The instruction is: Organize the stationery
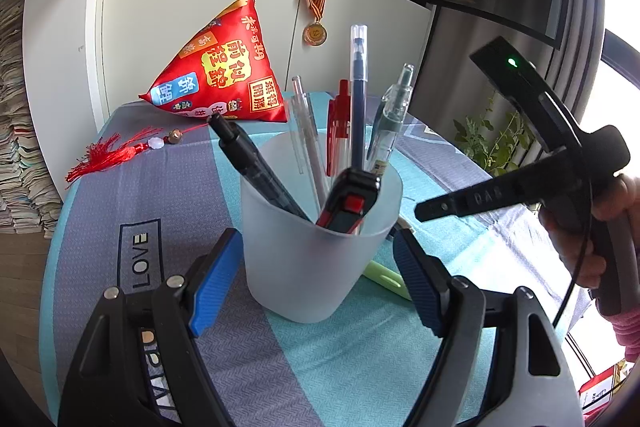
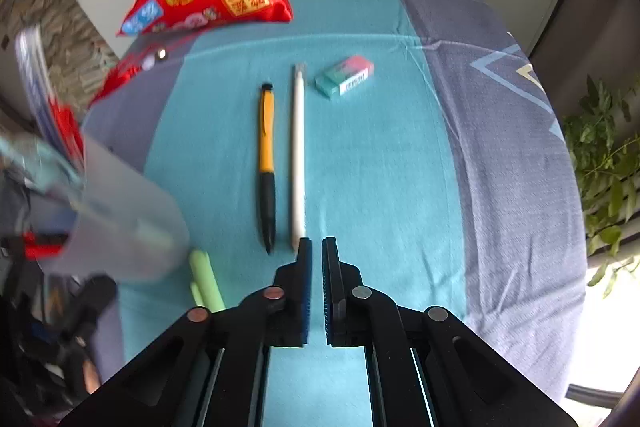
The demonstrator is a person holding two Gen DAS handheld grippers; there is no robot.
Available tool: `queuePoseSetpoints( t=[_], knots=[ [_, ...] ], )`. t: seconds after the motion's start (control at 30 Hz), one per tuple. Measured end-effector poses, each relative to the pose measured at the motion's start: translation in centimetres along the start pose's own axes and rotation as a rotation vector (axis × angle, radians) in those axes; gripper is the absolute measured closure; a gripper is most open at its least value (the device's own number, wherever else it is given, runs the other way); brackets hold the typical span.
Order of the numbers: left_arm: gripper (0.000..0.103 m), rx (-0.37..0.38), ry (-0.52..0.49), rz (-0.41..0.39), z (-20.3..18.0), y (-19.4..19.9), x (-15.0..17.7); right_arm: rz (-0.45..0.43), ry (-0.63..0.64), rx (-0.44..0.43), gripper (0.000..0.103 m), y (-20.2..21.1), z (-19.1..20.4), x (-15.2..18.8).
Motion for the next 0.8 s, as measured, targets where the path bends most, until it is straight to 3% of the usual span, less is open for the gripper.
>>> queuePoseSetpoints(
  t=[0.27, 0.5, 0.67, 0.8],
  knots=[
    [0.025, 0.001, 0.0, 0.0, 0.0, 0.0, 0.0, 0.046, 0.023, 0.004, 0.099, -2.9, 1.2, -0.9],
    [0.025, 0.001, 0.0, 0.0, 0.0, 0.0, 0.1, 0.053, 0.064, 0.031, 0.098, -2.2, 1.5, -0.1],
    [0.025, 0.001, -0.001, 0.0, 0.0, 0.0, 0.1, 0.109, 0.156, 0.039, 0.098, 0.6, 0.8, 3.2],
    [0.025, 0.0, -0.002, 0.0, -0.1, 0.0, 0.1, 0.244, 0.165, 0.067, 0.098, 3.2, -1.5, 7.8]
  ],
)
Point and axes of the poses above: each gripper's, at about its wrist camera, not at the fingertips, and y roughly against the way its jaws point, z to its left, x to its underside, the point moved 3 cm from there along -y, roughly the way its jaws point, and after that the axes turned 11 degrees about -z, right-handed, at the moved point
